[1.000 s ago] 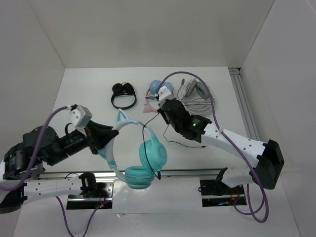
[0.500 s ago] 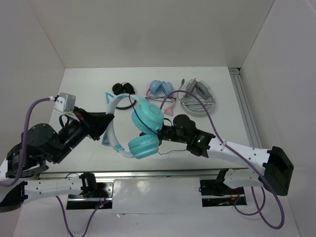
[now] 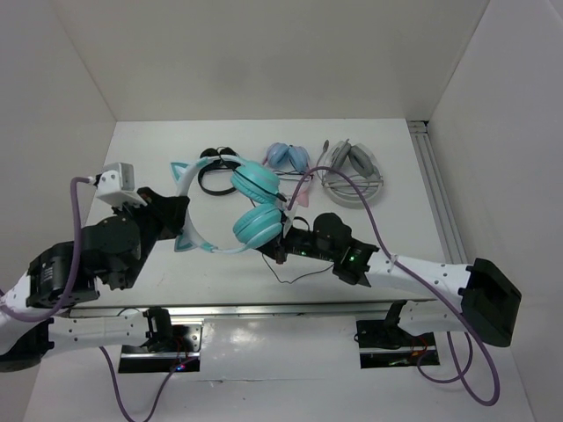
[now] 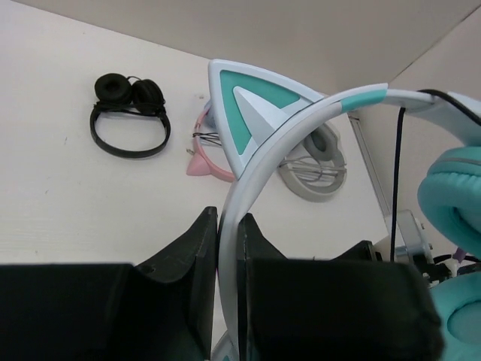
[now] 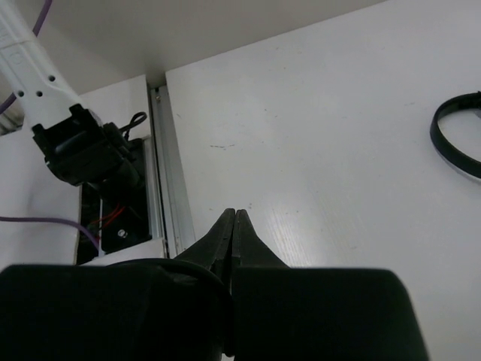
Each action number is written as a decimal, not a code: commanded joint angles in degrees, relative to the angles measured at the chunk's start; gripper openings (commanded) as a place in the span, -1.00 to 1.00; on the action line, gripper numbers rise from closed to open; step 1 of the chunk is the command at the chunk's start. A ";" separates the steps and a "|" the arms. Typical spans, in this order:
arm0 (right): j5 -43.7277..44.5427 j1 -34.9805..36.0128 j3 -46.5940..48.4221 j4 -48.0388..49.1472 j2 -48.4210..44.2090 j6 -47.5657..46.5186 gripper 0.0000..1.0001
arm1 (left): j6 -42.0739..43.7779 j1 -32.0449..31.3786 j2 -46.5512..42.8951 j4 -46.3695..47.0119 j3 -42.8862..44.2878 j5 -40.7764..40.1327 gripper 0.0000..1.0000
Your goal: Wrap the headphones
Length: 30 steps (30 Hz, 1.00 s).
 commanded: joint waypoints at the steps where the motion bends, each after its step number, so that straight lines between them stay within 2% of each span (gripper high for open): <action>1: 3.72 0.60 -2.05 4.42 0.22 0.65 -1.00 | -7.88 0.42 -4.10 8.38 5.69 -11.77 -1.00; 6: 10.05 0.60 -4.07 6.36 2.15 2.50 -1.00 | -8.49 0.42 -6.31 8.38 6.92 -14.76 -1.00; 9: 20.41 2.27 -4.77 7.06 3.73 5.39 -1.00 | -7.18 0.42 -6.31 8.38 8.94 -15.81 -1.00; 10: 27.31 3.23 -4.77 7.06 4.69 8.10 -1.00 | -7.17 0.42 -5.78 8.38 10.08 -15.82 -1.00; 11: 29.29 3.24 -4.77 7.67 4.70 9.26 -1.00 | -6.39 0.42 -5.78 8.38 10.61 -15.82 -1.00; 16: 33.96 4.29 -6.35 13.90 5.58 12.34 -1.00 | -3.49 0.42 -5.16 10.40 10.54 -16.34 -1.00; 21: 43.19 6.58 -3.90 9.71 4.00 12.88 -1.00 | -3.48 0.42 -5.87 11.02 8.43 -15.82 -1.00; 23: 40.58 6.58 -2.49 8.82 3.39 11.04 -1.00 | -3.48 0.42 -6.39 11.02 7.81 -15.82 -1.00; 26: 31.28 6.58 -3.71 11.18 2.86 6.82 -1.00 | -3.48 0.42 -6.39 11.63 7.81 -16.96 -1.00; 30: 7.76 6.58 -3.72 10.67 3.64 1.72 -1.00 | 3.97 0.42 -5.34 18.30 6.94 -19.49 -1.00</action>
